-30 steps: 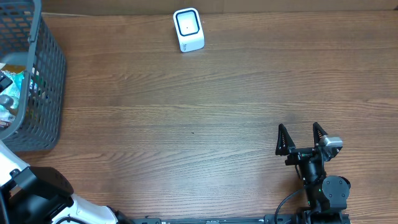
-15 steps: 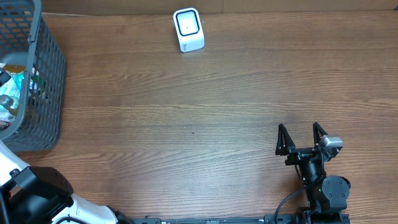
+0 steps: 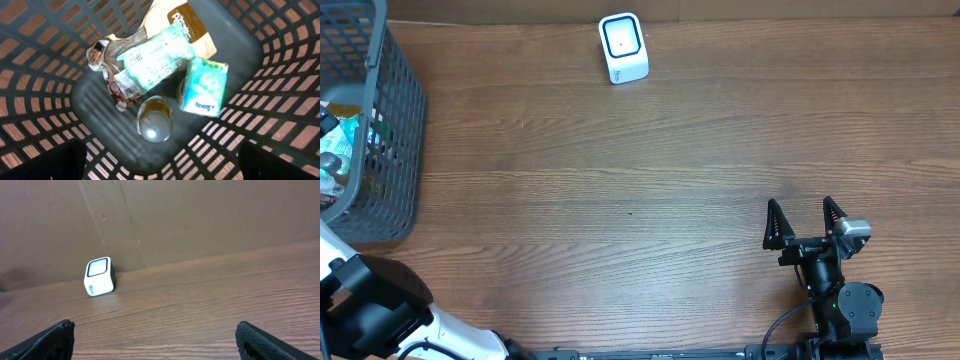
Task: Scan the item barcode
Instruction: 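Lower the left gripper into the basket and grasp the yellow bottle, then lift the yellow bottle out and carry it toward the scanner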
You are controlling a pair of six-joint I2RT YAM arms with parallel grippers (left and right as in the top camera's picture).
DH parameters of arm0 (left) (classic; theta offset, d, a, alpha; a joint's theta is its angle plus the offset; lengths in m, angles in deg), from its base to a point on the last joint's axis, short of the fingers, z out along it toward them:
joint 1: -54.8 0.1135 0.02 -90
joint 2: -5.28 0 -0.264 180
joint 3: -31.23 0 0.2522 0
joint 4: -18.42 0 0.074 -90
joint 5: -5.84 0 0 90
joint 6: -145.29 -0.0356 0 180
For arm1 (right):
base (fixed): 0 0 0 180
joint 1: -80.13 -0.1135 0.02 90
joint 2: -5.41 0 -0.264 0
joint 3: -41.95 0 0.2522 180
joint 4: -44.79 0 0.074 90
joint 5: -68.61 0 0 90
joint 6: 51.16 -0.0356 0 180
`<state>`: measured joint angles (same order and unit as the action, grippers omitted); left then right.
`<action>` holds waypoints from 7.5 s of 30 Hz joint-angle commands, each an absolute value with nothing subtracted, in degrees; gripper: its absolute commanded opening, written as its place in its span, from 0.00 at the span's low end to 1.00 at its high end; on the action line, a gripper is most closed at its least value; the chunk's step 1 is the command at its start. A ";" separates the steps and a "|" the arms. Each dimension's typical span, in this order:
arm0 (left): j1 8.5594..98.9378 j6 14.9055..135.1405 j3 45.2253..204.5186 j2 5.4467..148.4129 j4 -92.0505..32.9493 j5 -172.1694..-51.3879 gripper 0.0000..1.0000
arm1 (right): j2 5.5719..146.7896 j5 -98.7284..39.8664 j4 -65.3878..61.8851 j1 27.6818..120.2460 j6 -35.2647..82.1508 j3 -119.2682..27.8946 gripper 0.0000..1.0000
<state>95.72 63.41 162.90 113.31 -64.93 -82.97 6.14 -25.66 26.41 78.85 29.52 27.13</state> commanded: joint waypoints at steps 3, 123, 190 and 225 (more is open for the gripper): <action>96.05 60.37 158.14 113.77 -62.61 -80.55 0.99 | 5.57 -25.81 26.61 78.48 29.74 27.74 1.00; 95.07 69.39 136.13 73.18 -28.27 -92.59 0.43 | 5.57 -25.81 26.61 78.48 29.74 27.74 1.00; 10.48 86.64 136.11 109.14 -45.30 -60.04 0.39 | 5.57 -25.81 26.61 78.48 29.74 27.74 1.00; 9.50 84.76 136.26 121.22 -32.99 -67.76 0.98 | 5.57 -25.81 26.61 78.48 29.74 27.74 1.00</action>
<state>9.65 86.66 135.14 120.17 -32.88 -66.36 6.14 -25.66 26.41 78.85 29.52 27.13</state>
